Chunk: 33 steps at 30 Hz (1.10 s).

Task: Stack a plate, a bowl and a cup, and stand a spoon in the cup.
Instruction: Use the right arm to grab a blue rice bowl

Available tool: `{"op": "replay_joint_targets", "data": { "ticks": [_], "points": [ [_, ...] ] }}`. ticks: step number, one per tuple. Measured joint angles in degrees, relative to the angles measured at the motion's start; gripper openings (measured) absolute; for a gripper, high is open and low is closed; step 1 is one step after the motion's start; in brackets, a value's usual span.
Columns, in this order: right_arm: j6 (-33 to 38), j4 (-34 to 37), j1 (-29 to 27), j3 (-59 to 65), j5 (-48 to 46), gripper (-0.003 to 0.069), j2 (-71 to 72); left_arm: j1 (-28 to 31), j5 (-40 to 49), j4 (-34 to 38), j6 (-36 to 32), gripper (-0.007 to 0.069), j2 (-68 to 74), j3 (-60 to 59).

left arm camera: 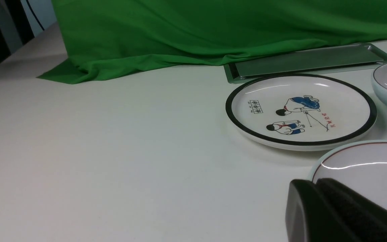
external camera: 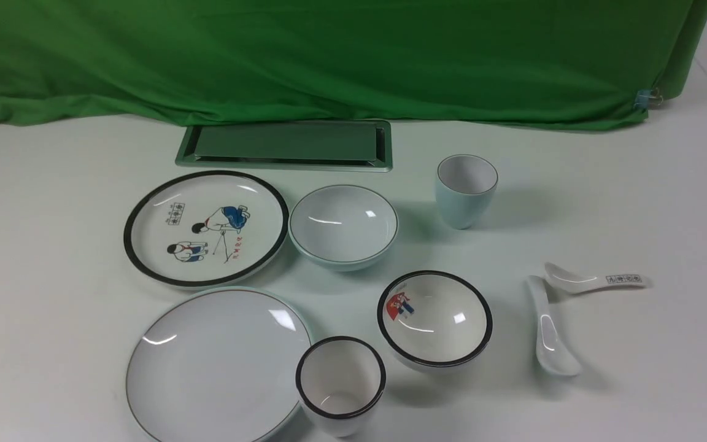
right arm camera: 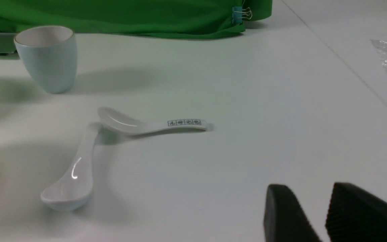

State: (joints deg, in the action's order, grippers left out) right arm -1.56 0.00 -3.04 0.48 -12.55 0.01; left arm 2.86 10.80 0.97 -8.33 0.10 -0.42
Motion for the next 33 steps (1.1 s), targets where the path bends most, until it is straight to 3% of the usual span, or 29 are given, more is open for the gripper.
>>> {"op": "replay_joint_targets", "data": {
  "ticks": [22, 24, 28, 30, 32, 33],
  "points": [
    [-0.6, 0.0, 0.0, 0.0, 0.0, 0.0243, 0.0, 0.0, -0.3, -0.5, 0.0, -0.0029, 0.0, 0.0],
    [-5.6, 1.3, 0.0, 0.0, 0.0, 0.0243, 0.0, 0.0, -2.3, -0.1, 0.0, -0.0029, 0.0, 0.0],
    [-22.8, 8.7, 0.0, 0.0, 0.0, 0.0243, 0.0, 0.0, -7.0, 0.9, 0.0, -0.0029, 0.0, 0.0],
    [-43.0, 14.5, 0.0, 0.0, -0.1, 0.0243, 0.0, 0.0, -9.5, 1.1, -0.3, -0.0029, 0.0, 0.0],
    [-50.6, 15.5, 0.0, 0.0, -0.1, 0.0243, 0.0, 0.0, -10.4, 0.2, -0.9, -0.0029, 0.0, 0.0],
    [-51.1, 15.6, 0.0, 0.0, -0.1, 0.0243, 0.0, 0.0, -10.4, 0.1, -1.0, -0.0029, 0.0, 0.0]
  ]
}}
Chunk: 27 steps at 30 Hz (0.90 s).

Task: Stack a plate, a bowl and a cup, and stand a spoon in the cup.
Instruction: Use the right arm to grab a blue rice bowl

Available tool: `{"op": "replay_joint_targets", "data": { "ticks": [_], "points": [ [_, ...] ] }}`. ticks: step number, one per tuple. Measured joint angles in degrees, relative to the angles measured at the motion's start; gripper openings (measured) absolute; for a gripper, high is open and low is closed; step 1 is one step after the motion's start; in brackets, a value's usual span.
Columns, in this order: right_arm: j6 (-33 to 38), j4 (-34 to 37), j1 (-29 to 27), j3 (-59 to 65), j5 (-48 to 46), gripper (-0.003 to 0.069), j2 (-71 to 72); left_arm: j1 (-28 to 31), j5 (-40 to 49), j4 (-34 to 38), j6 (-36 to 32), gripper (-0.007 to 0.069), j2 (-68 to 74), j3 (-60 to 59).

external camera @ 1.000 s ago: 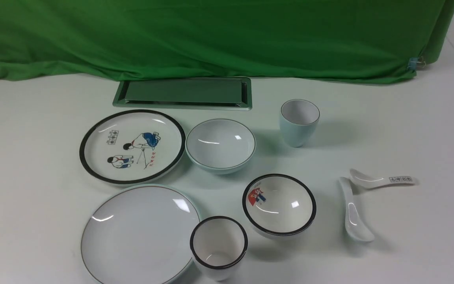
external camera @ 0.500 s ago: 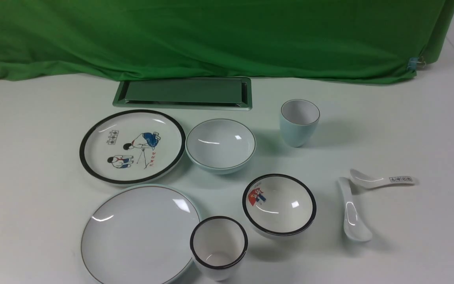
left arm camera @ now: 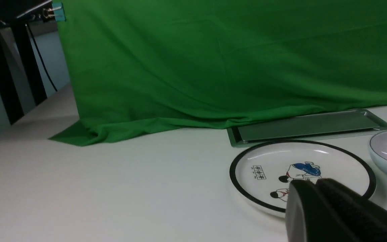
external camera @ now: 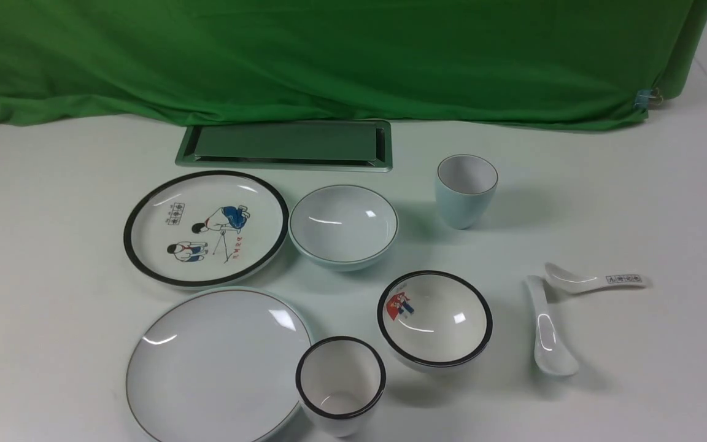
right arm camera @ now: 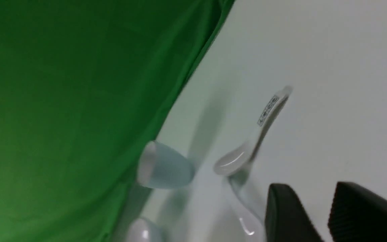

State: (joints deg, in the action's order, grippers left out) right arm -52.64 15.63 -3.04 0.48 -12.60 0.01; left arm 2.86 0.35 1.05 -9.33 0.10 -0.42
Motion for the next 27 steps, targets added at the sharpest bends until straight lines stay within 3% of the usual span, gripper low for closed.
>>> {"op": "replay_joint_targets", "data": {
  "ticks": [4, 8, 14, 16, 17, 18, 19, 20, 21, 22, 23, 25, 26, 27],
  "points": [
    [-1.8, 0.1, 0.0, 0.0, 0.0, 0.0243, 0.0, 0.0, -0.3, -1.4, -0.2, -0.0029, 0.0, 0.0],
    [3.2, -0.9, 0.0, 0.0, 0.0, 0.0243, 0.0, 0.0, -0.3, -1.6, -0.3, -0.0029, 0.0, 0.0],
    [4.4, -0.9, 0.0, 0.0, 0.0, 0.0243, 0.0, 0.0, -5.1, -1.6, -0.2, -0.0029, 0.0, 0.0],
    [4.9, -0.9, 0.1, 0.0, 0.0, 0.0243, 0.0, 0.0, -7.3, 0.8, 4.3, -0.0029, 0.0, 0.0],
    [5.9, -0.9, 1.1, 0.0, 0.0, 0.0243, 0.0, 0.0, -9.7, 8.9, 20.3, -0.0029, 0.0, 0.0],
    [6.2, -0.9, 1.3, 0.0, 0.0, 0.0243, 0.0, 0.0, -9.9, 11.0, 24.6, -0.0029, 0.0, 0.0],
    [7.0, -0.8, 2.0, 0.0, 0.1, 0.0241, 0.0, 0.0, -10.9, 15.0, 33.9, -0.0029, 0.0, 0.0],
    [9.8, -0.4, 3.6, 0.0, 0.6, 0.0232, 0.0, 0.0, -11.7, 21.2, 51.7, -0.0029, 0.0, 0.0],
    [12.1, 0.0, 5.1, 0.0, 1.2, 0.0221, 0.0, 0.0, -11.6, 22.8, 58.9, -0.0029, 0.0, 0.0],
    [12.6, 0.0, 5.4, 0.0, 1.4, 0.0221, 0.0, 0.0, -11.6, 23.1, 60.5, -0.0029, 0.0, 0.0],
    [17.5, 0.5, 8.4, 0.0, 3.0, 0.0182, 0.0, 0.0, -10.7, 22.7, 69.5, -0.0029, 0.0, 0.0],
    [21.3, 0.5, 10.6, 0.0, 4.3, 0.0154, 0.0, 0.0, -10.0, 20.7, 72.1, -0.0029, 0.0, 0.0],
    [26.9, 0.5, 13.9, -0.5, 5.8, 0.0084, 0.0, 0.0, -9.3, 17.8, 74.1, -0.0029, 0.0, 0.0],
    [28.9, 0.5, 15.4, -0.8, 6.3, 0.0062, 0.0, 0.0, -9.3, 17.0, 74.6, -0.0029, 0.0, 0.0]
  ]
}}
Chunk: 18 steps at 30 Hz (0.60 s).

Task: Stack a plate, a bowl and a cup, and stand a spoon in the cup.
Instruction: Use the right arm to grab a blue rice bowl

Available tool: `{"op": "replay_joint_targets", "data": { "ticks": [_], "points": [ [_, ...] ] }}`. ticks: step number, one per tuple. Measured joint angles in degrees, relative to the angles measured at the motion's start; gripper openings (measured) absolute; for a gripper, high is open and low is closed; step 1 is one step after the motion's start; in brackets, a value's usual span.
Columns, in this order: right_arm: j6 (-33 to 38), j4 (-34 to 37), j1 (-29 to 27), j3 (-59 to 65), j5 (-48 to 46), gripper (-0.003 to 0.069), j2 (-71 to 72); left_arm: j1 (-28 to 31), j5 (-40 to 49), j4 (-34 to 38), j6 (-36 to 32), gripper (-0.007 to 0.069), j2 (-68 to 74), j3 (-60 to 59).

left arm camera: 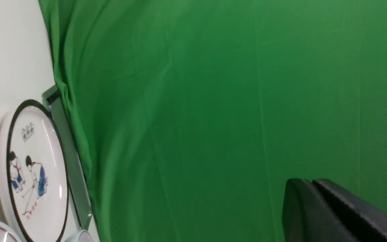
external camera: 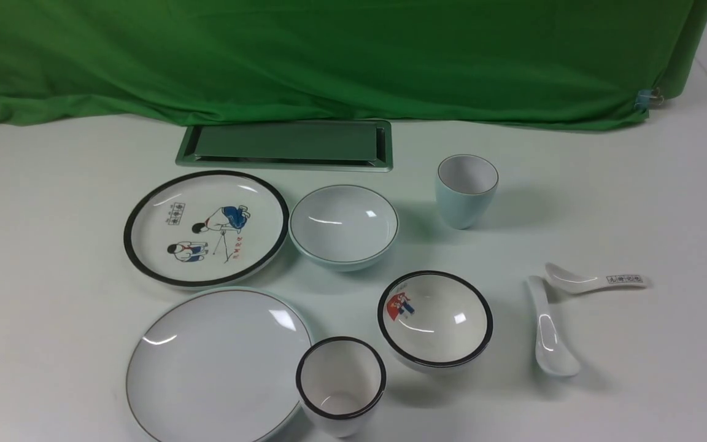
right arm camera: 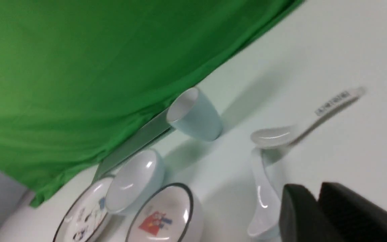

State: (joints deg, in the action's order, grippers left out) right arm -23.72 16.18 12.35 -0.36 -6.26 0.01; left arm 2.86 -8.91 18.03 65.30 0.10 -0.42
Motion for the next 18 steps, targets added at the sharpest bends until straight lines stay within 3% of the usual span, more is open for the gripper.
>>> {"op": "replay_joint_targets", "data": {
  "ticks": [2, 5, 8, 9, 11, 13, 14, 15, 17, 18],
  "points": [
    [3.9, 0.0, 3.1, -2.0, 0.5, 0.0024, -0.5, -0.2, -0.5, -1.8, 0.5, -0.0029, 0.0, 0.0],
    [11.1, -0.2, 7.5, -7.8, -0.3, 0.0013, -4.4, -1.7, -1.5, -14.0, 1.0, -0.0029, 0.0, 1.7],
    [18.6, -2.8, 10.3, -15.9, -5.6, 0.0013, -11.8, -4.8, 10.7, -29.1, 2.8, -0.0029, 1.1, 11.4],
    [19.1, -3.1, 10.5, -16.5, -5.6, 0.0013, -12.4, -5.1, 11.8, -29.1, 2.8, -0.0029, 1.1, 11.4],
    [24.7, -7.8, 11.5, -25.4, -13.2, 0.0013, -21.2, -9.7, 25.3, -33.4, -7.7, -0.0029, 6.6, 20.7],
    [29.5, -11.5, 11.8, -34.1, -20.4, 0.0013, -30.0, -13.9, 36.9, -32.2, -22.6, -0.0029, 12.9, 29.2],
    [29.9, -11.8, 11.8, -34.9, -21.1, 0.0013, -30.8, -14.8, 38.0, -31.8, -24.9, -0.0029, 14.2, 30.7],
    [33.2, -13.4, 11.8, -41.8, -26.6, 0.0013, -37.9, -18.0, 47.8, -30.7, -32.6, -0.0029, 20.1, 36.6],
    [36.7, -14.0, 11.9, -48.8, -32.9, 0.0015, -45.3, -21.3, 58.6, -30.5, -39.9, -0.0029, 27.4, 43.1],
    [37.1, -14.0, 11.9, -48.8, -33.5, 0.0015, -45.3, -21.6, 59.7, -30.5, -40.6, -0.0029, 28.1, 43.7]
  ]
}}
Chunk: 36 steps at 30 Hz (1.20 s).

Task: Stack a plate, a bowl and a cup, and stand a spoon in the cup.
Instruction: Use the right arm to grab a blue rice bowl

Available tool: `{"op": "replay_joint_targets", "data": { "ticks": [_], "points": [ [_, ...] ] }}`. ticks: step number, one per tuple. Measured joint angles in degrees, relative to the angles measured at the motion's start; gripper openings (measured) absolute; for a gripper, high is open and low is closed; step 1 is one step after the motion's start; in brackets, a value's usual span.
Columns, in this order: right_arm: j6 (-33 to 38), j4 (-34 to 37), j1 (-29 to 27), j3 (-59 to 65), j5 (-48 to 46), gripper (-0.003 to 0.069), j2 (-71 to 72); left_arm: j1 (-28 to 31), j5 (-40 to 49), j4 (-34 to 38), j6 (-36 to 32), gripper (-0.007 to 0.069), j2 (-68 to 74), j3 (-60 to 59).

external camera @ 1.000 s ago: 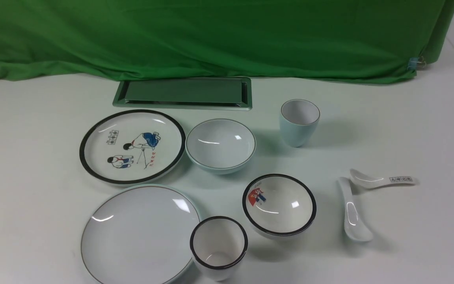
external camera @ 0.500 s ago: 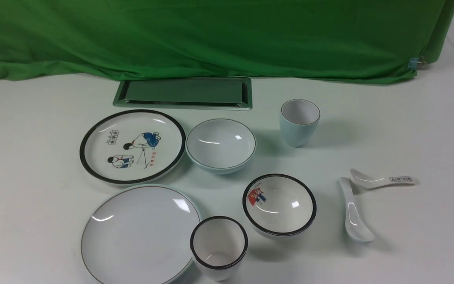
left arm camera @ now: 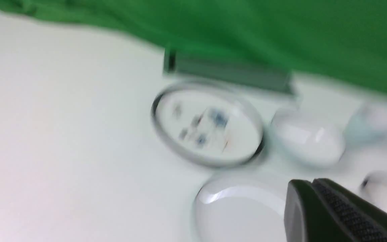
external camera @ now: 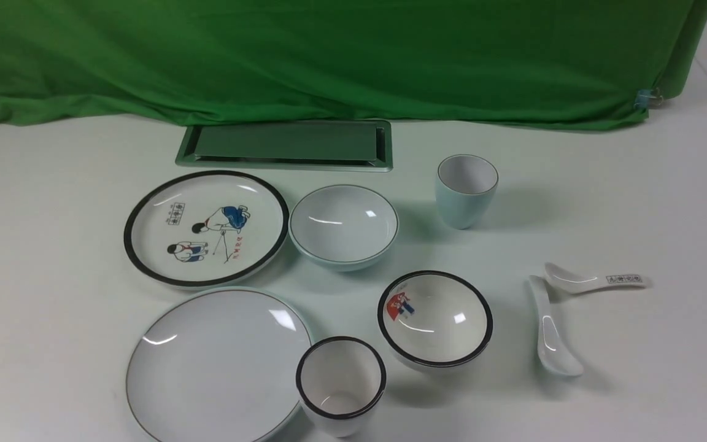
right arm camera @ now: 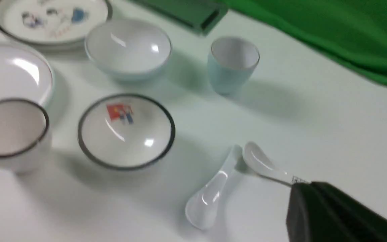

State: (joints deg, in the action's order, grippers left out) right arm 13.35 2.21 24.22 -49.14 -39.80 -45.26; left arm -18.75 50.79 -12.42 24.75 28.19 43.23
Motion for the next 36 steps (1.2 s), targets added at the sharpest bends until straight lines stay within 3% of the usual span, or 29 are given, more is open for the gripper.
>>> {"op": "replay_joint_targets", "data": {
  "ticks": [3, 6, 9, 14, 18, 23, 26, 31, 36],
  "points": [
    [5.1, -0.4, 0.1, -10.3, -8.7, 0.0015, -11.1, -2.9, 13.6, 0.1, -10.2, -0.0029, 11.1, 7.3],
    [7.6, -0.6, 0.1, -17.8, -13.7, 0.0019, -20.5, -3.3, 17.7, 1.1, -16.4, -0.0029, 19.7, 10.3],
    [8.0, -0.4, 0.1, -22.8, -16.3, 0.0020, -26.5, -3.3, 16.7, 3.4, -20.2, -0.0029, 25.0, 10.8],
    [8.9, 5.6, 0.1, -34.2, -18.5, 0.0037, -40.5, -3.4, 7.6, 13.3, -25.7, -0.0029, 35.3, 10.8],
    [9.1, 9.8, 0.3, -43.1, -18.7, 0.0098, -50.3, -3.4, 2.3, 18.5, -28.9, -0.0029, 40.3, 10.8],
    [9.2, 10.2, 2.1, -56.1, -19.6, 0.0358, -64.5, -2.0, -1.6, 20.6, -31.2, -0.0029, 44.9, 10.9],
    [8.9, 10.4, 3.2, -62.6, -20.2, 0.0462, -70.6, 2.7, -2.6, 23.8, -33.5, -0.0029, 46.8, 11.3],
    [7.1, 9.9, 3.9, -70.9, -20.4, 0.0504, -79.3, 14.1, -3.1, 30.8, -40.6, -0.0029, 48.9, 11.8],
    [6.5, 9.5, 4.2, -73.5, -19.7, 0.0508, -84.7, 17.3, -3.4, 33.1, -43.8, -0.0029, 48.9, 11.8]
  ]
}}
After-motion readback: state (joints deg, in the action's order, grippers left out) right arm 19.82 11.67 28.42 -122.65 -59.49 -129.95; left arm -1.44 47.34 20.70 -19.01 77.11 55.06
